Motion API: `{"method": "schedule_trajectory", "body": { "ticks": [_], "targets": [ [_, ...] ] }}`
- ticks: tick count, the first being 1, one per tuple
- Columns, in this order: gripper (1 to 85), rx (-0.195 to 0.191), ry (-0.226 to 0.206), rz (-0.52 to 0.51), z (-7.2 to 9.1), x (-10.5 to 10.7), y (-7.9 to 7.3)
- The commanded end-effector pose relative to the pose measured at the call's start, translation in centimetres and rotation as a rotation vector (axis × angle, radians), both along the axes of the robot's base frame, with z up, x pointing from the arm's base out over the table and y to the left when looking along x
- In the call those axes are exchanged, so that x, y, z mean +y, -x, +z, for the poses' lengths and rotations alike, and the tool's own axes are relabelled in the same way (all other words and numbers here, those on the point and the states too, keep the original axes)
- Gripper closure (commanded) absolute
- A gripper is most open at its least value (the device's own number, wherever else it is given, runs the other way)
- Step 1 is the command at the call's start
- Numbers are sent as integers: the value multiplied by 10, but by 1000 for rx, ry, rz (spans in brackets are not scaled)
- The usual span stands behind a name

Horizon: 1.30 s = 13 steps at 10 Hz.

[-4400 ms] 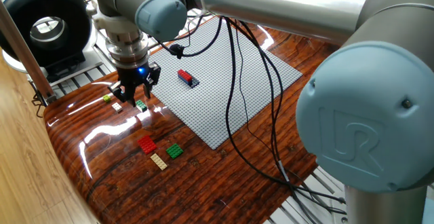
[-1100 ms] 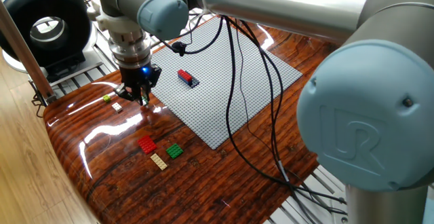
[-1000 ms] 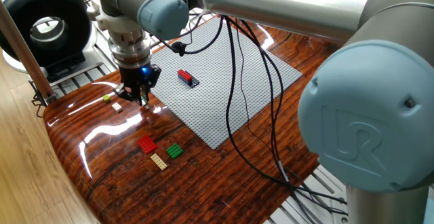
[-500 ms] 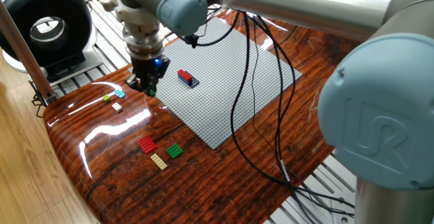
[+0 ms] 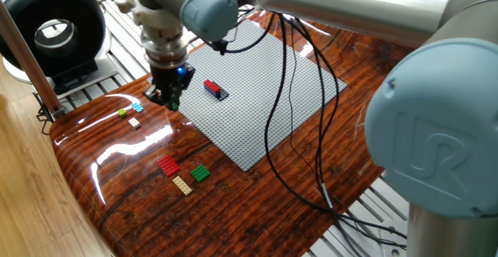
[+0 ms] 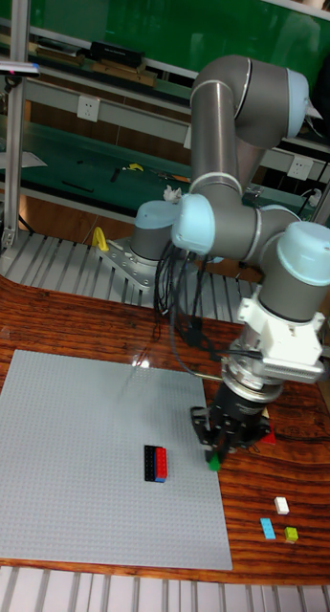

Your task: Build with small Lego blocks

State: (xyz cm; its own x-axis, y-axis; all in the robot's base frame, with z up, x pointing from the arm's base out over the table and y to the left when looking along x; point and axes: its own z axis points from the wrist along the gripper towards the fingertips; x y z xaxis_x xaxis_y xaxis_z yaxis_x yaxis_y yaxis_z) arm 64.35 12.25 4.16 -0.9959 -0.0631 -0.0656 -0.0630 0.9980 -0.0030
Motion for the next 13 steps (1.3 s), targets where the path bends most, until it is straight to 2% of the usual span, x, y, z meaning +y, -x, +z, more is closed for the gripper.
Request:
{"method": "schedule_trajectory", "body": {
  "ticks": [1,3,4,5,7,8,9,10,13],
  "targets": [
    [843,17,-54,12,6,-22,0],
    [843,-16,-2,-114,6,-38,-8],
    [843,-25,10,-127,6,-41,-10],
    [843,-16,15,-87,6,-46,-10],
    [843,20,-3,-27,6,-82,-10],
    [843,16,-32,-20,6,-76,-10],
    [843,5,-27,-43,6,-77,-13],
    [843,-2,-3,-75,6,-84,-14],
    [843,23,-37,-92,6,-75,-9]
  ]
}}
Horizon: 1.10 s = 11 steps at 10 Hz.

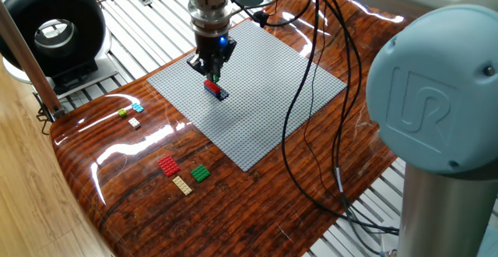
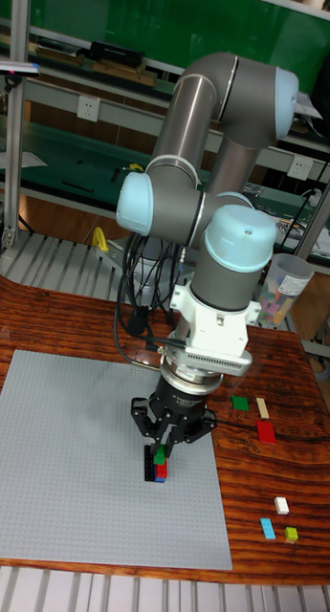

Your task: Build with small Lego blocks

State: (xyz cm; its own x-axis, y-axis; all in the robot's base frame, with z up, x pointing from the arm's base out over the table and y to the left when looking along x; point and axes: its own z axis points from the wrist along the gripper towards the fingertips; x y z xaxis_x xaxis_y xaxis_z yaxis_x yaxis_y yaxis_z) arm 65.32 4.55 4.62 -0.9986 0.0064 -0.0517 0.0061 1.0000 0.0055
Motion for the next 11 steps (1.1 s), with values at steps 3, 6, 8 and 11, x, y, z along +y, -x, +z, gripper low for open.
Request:
{"method": "schedule_trajectory", "body": {
  "ticks": [3,6,8,11],
  "targets": [
    [843,20,-24,-22,1,1,4],
    [843,27,-69,-24,-9,27,3],
    [843,29,-77,39,-10,31,1],
    [843,50,-46,114,-3,10,3]
  ]
}}
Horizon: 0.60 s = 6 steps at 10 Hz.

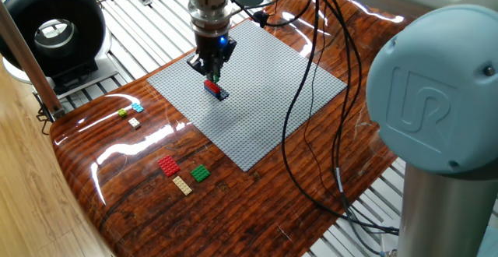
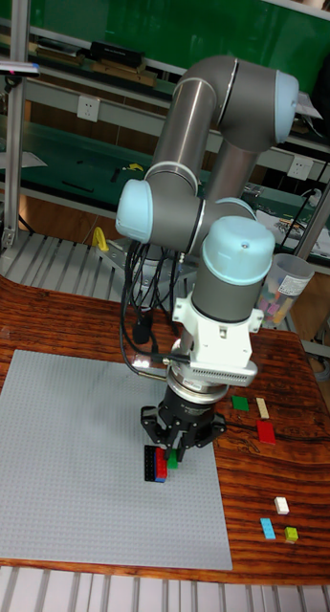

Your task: Build with small Lego blocks

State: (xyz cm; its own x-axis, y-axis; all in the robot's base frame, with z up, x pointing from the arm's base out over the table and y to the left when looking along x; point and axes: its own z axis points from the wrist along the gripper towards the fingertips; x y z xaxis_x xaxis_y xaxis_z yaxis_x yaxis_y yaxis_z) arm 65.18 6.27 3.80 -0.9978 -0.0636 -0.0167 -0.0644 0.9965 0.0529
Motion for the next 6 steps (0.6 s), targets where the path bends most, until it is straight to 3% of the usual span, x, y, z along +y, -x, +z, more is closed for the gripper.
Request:
{"method": "schedule_trajectory", "body": {
  "ticks": [1,6],
  "targets": [
    [843,18,19,25,5,-12,2],
    [843,24,2,-1,6,-8,4]
  ]
}}
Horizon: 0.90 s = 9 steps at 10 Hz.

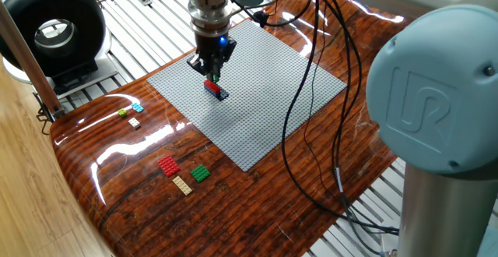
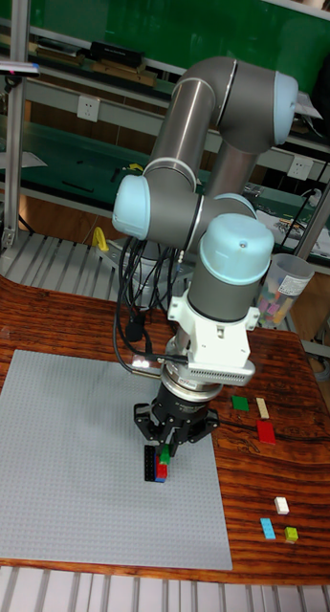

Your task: Build with small Lego blocks

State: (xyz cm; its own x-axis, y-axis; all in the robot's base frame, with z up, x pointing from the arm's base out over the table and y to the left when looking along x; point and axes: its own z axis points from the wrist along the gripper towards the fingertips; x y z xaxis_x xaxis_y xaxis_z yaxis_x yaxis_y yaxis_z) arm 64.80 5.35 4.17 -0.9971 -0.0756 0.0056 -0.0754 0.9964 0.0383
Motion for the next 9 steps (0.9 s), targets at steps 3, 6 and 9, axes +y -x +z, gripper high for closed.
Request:
{"method": "schedule_trajectory", "body": {
  "ticks": [3,6,9],
  "targets": [
    [843,-1,-3,-10,2,-1,-1],
    [843,4,-6,-18,2,0,0],
    [843,4,-20,-18,3,4,-1]
  ]
}}
